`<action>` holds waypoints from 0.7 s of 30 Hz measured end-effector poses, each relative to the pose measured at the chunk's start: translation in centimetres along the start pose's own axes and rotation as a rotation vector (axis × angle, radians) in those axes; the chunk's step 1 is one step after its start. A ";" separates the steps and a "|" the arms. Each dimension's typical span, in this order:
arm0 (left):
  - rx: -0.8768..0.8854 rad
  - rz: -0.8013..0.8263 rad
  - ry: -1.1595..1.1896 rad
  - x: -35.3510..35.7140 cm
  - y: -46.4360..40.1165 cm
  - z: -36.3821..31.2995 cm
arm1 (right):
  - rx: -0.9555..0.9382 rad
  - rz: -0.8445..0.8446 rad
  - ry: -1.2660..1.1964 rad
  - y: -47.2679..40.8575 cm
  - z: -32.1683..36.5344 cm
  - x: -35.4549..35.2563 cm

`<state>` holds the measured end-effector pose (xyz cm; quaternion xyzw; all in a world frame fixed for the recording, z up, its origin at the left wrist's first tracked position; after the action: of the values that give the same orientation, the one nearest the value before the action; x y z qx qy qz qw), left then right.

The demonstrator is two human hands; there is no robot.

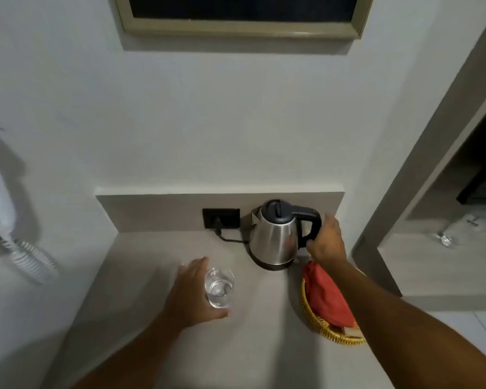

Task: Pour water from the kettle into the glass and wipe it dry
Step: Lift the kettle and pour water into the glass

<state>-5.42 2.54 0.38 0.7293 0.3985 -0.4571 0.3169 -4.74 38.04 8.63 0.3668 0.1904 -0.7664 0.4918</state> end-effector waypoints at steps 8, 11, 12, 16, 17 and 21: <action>-0.180 0.020 0.569 4.4 0.9 1.9 | 0.229 -0.057 -0.347 -2.3 -2.1 1.7; -0.249 -0.003 0.653 5.7 0.6 2.1 | 0.253 -0.073 -0.385 -3.3 -1.7 2.0; -0.265 -0.017 0.669 6.0 0.5 2.1 | 0.256 -0.078 -0.385 -3.5 -1.6 2.0; -0.285 -0.034 0.726 6.5 -0.2 2.6 | 0.289 -0.112 -0.396 -4.6 -1.7 2.2; -0.282 -0.032 0.737 6.5 -0.2 2.6 | 0.302 -0.127 -0.398 -4.8 -1.8 2.2; -0.275 -0.060 0.745 6.1 -0.1 2.3 | 0.330 -0.169 -0.393 -4.9 -1.3 2.1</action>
<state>-4.88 2.50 -6.12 0.7839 0.5650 -0.1127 0.2317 -9.15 39.82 5.84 0.2688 -0.0064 -0.8819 0.3873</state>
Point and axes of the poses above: each hand's wrist, its own y-axis away from the middle knuckle, its own x-axis out of the palm, z = x × y, the point moved 6 cm from there along -y, towards the middle knuckle, and after that the axes turned 10 degrees about z, right-handed, at the moved point
